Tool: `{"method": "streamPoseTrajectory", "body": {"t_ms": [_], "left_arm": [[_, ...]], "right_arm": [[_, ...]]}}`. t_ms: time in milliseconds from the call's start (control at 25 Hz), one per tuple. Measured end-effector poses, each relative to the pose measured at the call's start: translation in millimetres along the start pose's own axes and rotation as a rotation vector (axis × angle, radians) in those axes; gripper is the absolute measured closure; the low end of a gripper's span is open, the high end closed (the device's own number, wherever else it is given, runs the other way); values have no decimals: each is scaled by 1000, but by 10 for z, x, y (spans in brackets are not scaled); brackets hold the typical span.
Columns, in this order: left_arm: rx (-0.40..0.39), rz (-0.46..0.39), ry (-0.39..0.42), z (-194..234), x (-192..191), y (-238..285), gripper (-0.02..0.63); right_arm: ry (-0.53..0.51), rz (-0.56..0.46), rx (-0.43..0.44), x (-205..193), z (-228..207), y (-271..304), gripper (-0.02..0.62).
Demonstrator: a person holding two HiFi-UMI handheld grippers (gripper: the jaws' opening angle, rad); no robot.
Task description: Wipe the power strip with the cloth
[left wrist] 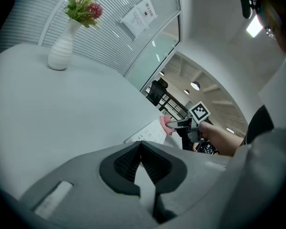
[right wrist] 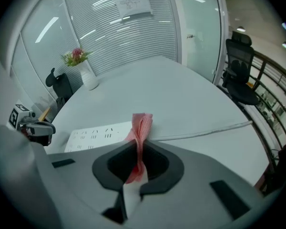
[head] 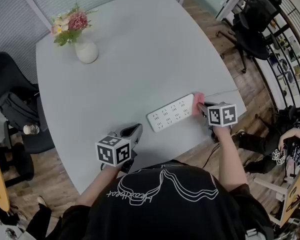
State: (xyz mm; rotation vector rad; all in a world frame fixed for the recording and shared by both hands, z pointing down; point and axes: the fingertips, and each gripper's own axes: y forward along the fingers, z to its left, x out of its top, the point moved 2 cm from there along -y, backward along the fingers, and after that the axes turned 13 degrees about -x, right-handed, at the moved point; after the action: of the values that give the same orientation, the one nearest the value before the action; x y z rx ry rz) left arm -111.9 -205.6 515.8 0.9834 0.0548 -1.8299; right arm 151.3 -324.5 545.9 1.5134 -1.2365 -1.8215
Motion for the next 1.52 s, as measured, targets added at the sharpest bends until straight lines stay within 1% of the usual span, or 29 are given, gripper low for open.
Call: {"method": "streamPoseTrajectory", "body": {"t_ms": [120,240,320,440,560,680,800,920,1000,1120,1320,1520], "left_arm": [[8,-12,-2,-38,17,-25,594],[26,-34,0,-82,55,-55,594],[41,-57,4,-142,97,-76,594],[46,-85,15,-317,145,-112,594],[57,-116,53,-514,206,-179,594],[74,-155,86,-747,251,-259,594],[63,-202,118,-1072,259,-318,594],[40,-233,169,-1433,217,-347,594],[21,-248,202,-1679,170,-356,594],[2,-270,255,-2038,74,-388,594],[17,-313,335,-2494,-150,-493,594],[23,-323,374,-2784,-316,-547,594]], "right_arm": [[28,-63,-11,-8,-72,-46,560],[53,-161,43,30,-36,-176,560],[78,-259,93,92,7,-334,561],[107,-422,138,180,52,-655,561],[56,-552,205,252,199,-1002,561],[-24,-633,261,254,344,-1332,561],[-74,-671,324,151,498,-1639,561],[-100,-724,408,29,651,-1984,561],[-137,-754,464,-79,751,-2210,561],[-197,-773,511,-291,854,-2472,560],[-188,-762,603,-667,935,-2753,560],[-153,-758,681,-903,997,-2996,561]]}}
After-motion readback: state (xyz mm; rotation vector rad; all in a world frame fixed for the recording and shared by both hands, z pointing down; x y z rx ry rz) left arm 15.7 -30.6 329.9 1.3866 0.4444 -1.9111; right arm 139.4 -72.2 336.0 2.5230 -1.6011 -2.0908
